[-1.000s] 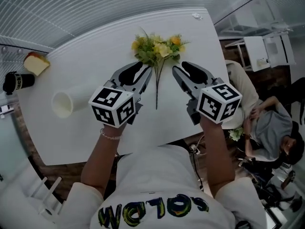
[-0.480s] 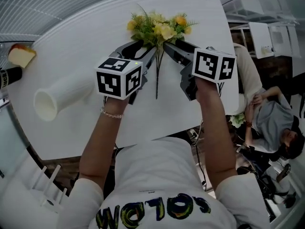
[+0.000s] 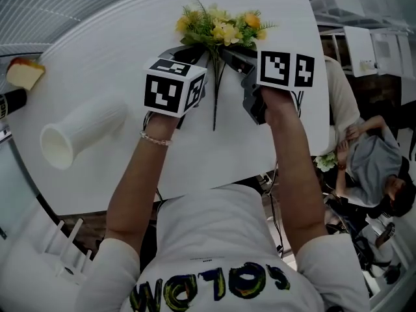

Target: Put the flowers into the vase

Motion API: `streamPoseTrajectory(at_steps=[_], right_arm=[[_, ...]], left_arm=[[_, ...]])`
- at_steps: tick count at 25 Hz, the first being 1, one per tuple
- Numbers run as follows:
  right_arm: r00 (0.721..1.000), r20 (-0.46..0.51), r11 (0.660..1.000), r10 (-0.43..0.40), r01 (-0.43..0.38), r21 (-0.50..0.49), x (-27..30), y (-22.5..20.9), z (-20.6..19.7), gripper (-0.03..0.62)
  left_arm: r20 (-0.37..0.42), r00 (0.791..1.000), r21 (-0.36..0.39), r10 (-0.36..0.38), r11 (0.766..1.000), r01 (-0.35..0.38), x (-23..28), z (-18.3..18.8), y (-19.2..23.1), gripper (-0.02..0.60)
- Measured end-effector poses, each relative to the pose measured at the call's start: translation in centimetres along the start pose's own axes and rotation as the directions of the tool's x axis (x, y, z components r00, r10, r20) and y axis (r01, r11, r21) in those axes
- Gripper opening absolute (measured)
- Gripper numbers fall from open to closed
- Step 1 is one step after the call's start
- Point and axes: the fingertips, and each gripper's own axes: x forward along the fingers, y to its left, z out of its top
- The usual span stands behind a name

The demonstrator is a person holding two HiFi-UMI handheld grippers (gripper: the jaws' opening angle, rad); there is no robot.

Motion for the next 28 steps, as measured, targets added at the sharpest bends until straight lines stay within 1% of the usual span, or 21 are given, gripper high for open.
streamPoseTrajectory(at_steps=[1, 3, 7, 9, 11, 12, 13, 17, 20, 24, 28], right_arm=[[1.000, 0.000, 1.000, 0.000, 0.000, -0.002, 0.1, 0.0, -0.1, 0.154], [1.000, 0.005, 1.000, -0.001, 0.001, -0.005, 0.2, 0.0, -0.3, 0.116], [1.000, 0.019, 1.000, 0.001, -0.001, -0.004, 0.2, 0.1, -0.3, 0.063], [1.000, 0.028, 1.000, 0.003, -0.003, -0.001, 0.0, 0.0, -0.1, 0.048], [0.999, 0.037, 1.000, 0.011, -0.011, 0.005, -0.4, 0.1, 0.0, 0.032], [0.999, 0.038, 1.000, 0.016, -0.017, 0.004, -0.5, 0.3, 0.1, 0.031], [0.999, 0.039, 1.000, 0.022, -0.022, 0.002, -0.6, 0.4, 0.2, 0.029], [0.998, 0.043, 0.999, 0.044, -0.044, -0.014, -0.6, 1.3, 0.6, 0.023], [0.998, 0.043, 0.998, 0.050, -0.048, -0.035, -1.0, 1.8, 0.8, 0.022], [0.998, 0.042, 0.997, 0.054, -0.051, -0.059, -1.6, 2.3, 0.7, 0.021], [0.996, 0.056, 0.993, 0.063, -0.057, -0.100, -2.7, 3.3, 1.0, 0.020]], left_arm=[[-0.010, 1.000, 0.004, -0.005, 1.000, 0.005, 0.2, -0.2, 0.0, 0.029], [-0.024, 1.000, 0.008, -0.014, 1.000, 0.015, 0.6, -0.7, 0.0, 0.025], [-0.016, 0.999, 0.000, -0.033, 0.999, 0.033, 0.6, -0.6, -0.1, 0.037], [-0.009, 0.998, -0.008, -0.058, 0.998, 0.058, 0.6, -0.3, -0.5, 0.059], [0.000, 0.994, -0.036, -0.107, 0.994, 0.107, 0.5, -0.2, -1.2, 0.105], [0.005, 0.991, -0.055, -0.131, 0.990, 0.131, 0.5, -0.1, -1.6, 0.145], [0.011, 0.989, -0.069, -0.146, 0.987, 0.146, 0.6, 0.0, -1.7, 0.150], [0.029, 0.990, -0.076, -0.140, 0.987, 0.141, 0.7, 0.5, -1.4, 0.110], [0.043, 0.990, -0.064, -0.131, 0.989, 0.134, 0.5, 0.9, -1.8, 0.060], [0.052, 0.992, -0.039, -0.111, 0.993, 0.113, -0.1, 1.0, -2.2, 0.050], [0.077, 0.992, -0.027, -0.100, 0.994, 0.103, -1.1, 1.6, -2.6, 0.046]])
